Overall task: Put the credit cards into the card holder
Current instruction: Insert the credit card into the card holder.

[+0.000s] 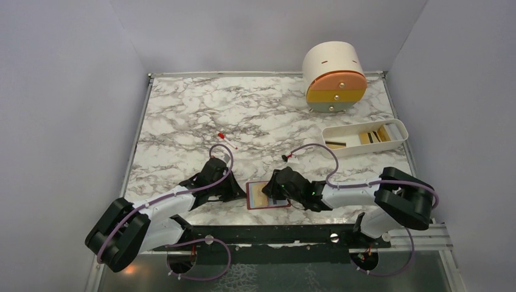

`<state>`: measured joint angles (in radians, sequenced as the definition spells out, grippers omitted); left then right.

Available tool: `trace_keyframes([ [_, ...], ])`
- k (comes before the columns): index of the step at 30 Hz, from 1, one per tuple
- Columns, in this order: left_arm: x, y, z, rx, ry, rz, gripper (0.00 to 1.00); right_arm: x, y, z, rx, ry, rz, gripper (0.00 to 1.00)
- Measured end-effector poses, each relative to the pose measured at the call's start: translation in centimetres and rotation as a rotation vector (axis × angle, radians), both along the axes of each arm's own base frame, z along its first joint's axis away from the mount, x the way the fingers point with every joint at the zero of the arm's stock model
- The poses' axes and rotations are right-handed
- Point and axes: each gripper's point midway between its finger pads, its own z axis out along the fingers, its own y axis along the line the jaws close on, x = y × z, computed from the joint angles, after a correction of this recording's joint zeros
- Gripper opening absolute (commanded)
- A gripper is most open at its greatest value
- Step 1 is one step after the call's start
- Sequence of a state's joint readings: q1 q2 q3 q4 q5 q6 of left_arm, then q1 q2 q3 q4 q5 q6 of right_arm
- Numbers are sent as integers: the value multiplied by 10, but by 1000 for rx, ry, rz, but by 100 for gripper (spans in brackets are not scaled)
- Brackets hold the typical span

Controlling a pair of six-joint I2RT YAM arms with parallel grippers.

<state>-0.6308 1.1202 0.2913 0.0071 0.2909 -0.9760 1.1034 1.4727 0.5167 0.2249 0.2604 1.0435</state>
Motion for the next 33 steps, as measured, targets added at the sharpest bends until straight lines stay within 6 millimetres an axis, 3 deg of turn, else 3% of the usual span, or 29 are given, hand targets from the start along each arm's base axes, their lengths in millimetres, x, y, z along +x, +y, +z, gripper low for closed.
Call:
trace_keyframes([
  [2, 0, 0, 0, 1, -1, -2, 0, -3, 5, -2, -6, 14, 9, 19],
  [6, 0, 1, 0, 6, 2, -4, 0, -5, 9, -8, -22, 46, 1, 30],
  [10, -1, 1, 0, 14, 5, -6, 0, -5, 11, -4, -38, 62, -10, 36],
  [13, 0, 3, 1, 31, 0, -13, 0, -6, 8, 3, -57, 64, -12, 36],
  [19, 13, 3, 13, 71, -49, -19, 1, -7, 5, 25, -64, 36, 9, 26],
  [25, 21, 3, 23, 94, -75, -19, 37, -11, 10, 21, -80, 47, 49, 19],
  [28, 21, 4, 28, 87, -84, -15, 46, -10, 15, 16, -93, 61, 57, 19],
  [33, 22, 3, 42, 64, -112, -11, 53, -8, 20, 10, -120, 70, 59, 19],
])
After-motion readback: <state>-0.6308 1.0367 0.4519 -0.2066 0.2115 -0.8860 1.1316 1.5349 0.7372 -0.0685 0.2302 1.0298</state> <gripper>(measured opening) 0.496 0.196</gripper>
